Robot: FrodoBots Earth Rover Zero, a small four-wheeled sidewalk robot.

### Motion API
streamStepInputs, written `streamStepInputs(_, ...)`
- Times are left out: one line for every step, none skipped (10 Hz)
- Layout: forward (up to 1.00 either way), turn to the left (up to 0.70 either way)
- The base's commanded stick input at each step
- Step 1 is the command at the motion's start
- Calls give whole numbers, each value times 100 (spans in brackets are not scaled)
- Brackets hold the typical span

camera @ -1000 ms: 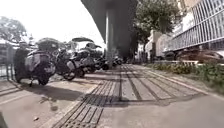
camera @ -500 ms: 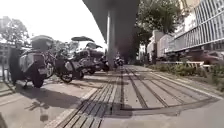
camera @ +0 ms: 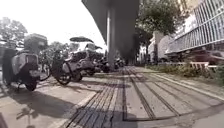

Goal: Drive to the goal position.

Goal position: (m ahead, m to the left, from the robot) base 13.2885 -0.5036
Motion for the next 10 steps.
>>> streamStepInputs(70, 0)
streamStepInputs(70, 0)
streamStepInputs(70, 0)
streamStepInputs(70, 0)
streamStepInputs(70, 0)
streamStepInputs(70, 0)
streamStepInputs(70, 0)
streamStepInputs(70, 0)
streamStepInputs(70, 0)
streamStepInputs(70, 0)
